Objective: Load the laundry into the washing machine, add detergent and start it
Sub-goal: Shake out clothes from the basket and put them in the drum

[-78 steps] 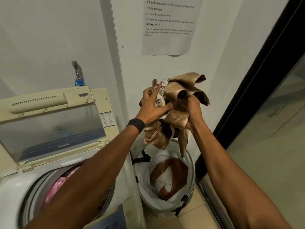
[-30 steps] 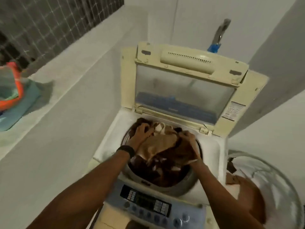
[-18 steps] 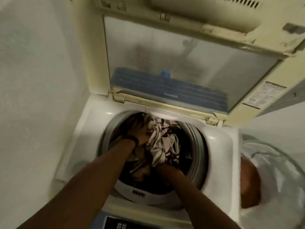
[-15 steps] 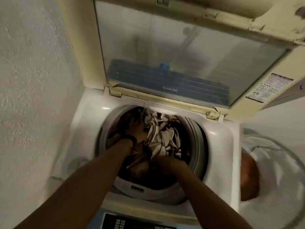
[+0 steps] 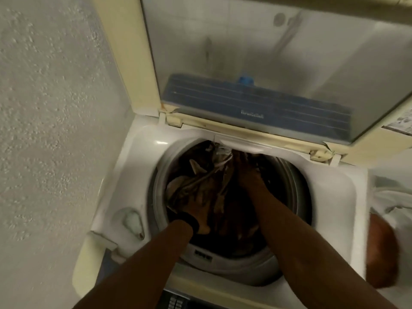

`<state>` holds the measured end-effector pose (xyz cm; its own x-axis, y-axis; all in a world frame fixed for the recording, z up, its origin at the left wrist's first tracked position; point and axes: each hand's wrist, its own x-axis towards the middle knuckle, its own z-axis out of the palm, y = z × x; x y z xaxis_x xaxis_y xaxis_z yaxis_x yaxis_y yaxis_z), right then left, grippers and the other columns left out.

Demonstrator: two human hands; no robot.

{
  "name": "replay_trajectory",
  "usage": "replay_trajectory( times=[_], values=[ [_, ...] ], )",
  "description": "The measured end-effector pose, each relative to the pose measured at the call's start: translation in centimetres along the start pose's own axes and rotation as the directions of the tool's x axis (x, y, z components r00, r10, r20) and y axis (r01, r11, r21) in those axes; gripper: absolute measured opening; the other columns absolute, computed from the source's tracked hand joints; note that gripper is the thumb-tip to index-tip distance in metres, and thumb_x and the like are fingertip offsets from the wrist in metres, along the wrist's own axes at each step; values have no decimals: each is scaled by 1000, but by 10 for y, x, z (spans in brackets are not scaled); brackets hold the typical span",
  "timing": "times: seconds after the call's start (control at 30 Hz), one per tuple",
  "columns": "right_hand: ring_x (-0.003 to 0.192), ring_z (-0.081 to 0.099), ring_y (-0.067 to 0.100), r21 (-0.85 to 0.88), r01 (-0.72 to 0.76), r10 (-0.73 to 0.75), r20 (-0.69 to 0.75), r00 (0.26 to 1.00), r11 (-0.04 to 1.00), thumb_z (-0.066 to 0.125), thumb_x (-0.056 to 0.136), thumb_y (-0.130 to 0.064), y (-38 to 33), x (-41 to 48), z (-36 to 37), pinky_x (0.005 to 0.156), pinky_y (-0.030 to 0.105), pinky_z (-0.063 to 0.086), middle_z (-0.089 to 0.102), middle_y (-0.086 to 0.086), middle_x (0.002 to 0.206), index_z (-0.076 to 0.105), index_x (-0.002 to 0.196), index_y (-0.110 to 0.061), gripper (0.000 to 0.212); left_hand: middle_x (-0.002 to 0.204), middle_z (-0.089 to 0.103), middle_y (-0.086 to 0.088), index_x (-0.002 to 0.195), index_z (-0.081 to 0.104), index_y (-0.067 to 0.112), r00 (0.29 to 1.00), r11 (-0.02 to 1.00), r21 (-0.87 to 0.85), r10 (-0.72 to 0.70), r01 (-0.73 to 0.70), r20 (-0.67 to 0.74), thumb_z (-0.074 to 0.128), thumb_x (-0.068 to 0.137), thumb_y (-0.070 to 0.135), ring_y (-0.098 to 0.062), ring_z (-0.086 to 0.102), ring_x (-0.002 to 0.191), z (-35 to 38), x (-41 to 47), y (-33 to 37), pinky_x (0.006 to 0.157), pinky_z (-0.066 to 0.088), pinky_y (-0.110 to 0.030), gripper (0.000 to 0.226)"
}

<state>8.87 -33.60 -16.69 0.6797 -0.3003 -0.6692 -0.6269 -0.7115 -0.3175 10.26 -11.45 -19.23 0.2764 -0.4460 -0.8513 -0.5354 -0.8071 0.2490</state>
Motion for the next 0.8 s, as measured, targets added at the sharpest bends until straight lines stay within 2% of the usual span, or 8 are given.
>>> replay_trajectory(
  times=[0.1, 0.23, 0.33, 0.47, 0.57, 0.67, 0.73, 0.8],
  values=[
    [157, -5, 39, -66, -6, 8, 28, 1000, 998, 40, 107, -45, -14, -11, -7, 121, 64, 10, -15, 6, 171, -6, 164, -31, 74, 171, 9, -13, 165, 5, 25, 1000, 1000, 26, -9, 8, 20, 65, 95, 46, -40, 16, 155, -17, 4, -1, 126, 21, -52, 95],
    [155, 1, 43, -90, -14, -4, -193, 981, 996, 52, 102, -32, -19, -73, -9, 117, 70, 19, -2, 13, 169, 1, 163, -31, 80, 137, 60, -12, 144, 50, 28, 942, 991, 94, 125, -100, -311, 55, 98, 45, -37, 59, 123, -87, -19, 9, 103, 49, -50, 49],
    [148, 19, 44, -114, -45, 12, -271, 962, 992, 54, 98, -35, -18, -124, 6, 111, 65, 32, 23, 12, 161, 19, 159, -27, 70, 165, 33, -9, 161, 28, 34, 850, 963, 58, 260, -263, -458, 61, 92, 45, -36, 34, 149, -123, -18, 22, 117, 35, -53, 77],
    [154, 11, 39, -125, -34, 69, 289, 955, 992, 44, 107, -30, -7, -129, 63, 119, 58, 30, 10, 6, 170, 8, 164, -23, 68, 173, -7, 3, 156, -8, 52, 902, 943, 161, 325, -290, -284, 50, 67, 82, -39, -2, 158, -119, 42, 33, 120, 19, -68, 111],
    [153, 25, 30, -51, -39, 58, 470, 881, 998, 36, 112, -30, 3, -111, 75, 122, 40, 23, 21, 11, 168, 19, 163, -15, 55, 169, -25, 6, 152, -24, 55, 909, 943, 197, 317, -270, -271, 59, 76, 76, -39, -21, 156, -96, 80, 32, 120, 10, -72, 114],
    [144, 41, 32, -71, -12, 35, 335, 942, 997, 48, 106, -40, 4, -84, 32, 118, 42, 33, 40, 12, 158, 41, 152, -16, 52, 171, -18, 3, 150, -26, 57, 874, 950, 125, 312, -286, -372, 56, 79, 73, -38, -17, 157, -85, 70, 28, 120, 13, -72, 110],
    [150, 29, 37, -119, 40, -31, 79, 996, 992, 62, 95, -48, 1, -80, 5, 119, 51, 32, 29, 10, 164, 28, 160, -25, 77, 173, -2, 2, 159, -7, 51, 823, 946, 10, 288, -325, -490, 45, 80, 73, -35, -5, 159, -86, 41, 22, 121, 16, -69, 97],
    [154, 10, 44, -76, -1, 3, 29, 1000, 997, 81, 79, -49, -4, -88, -12, 113, 65, 35, 4, 6, 170, 5, 162, -39, 113, 173, 8, 2, 161, 11, 46, 855, 944, -140, 201, -300, -478, 51, 86, 67, -36, 3, 158, -91, 12, 14, 124, 16, -65, 88]
  ],
)
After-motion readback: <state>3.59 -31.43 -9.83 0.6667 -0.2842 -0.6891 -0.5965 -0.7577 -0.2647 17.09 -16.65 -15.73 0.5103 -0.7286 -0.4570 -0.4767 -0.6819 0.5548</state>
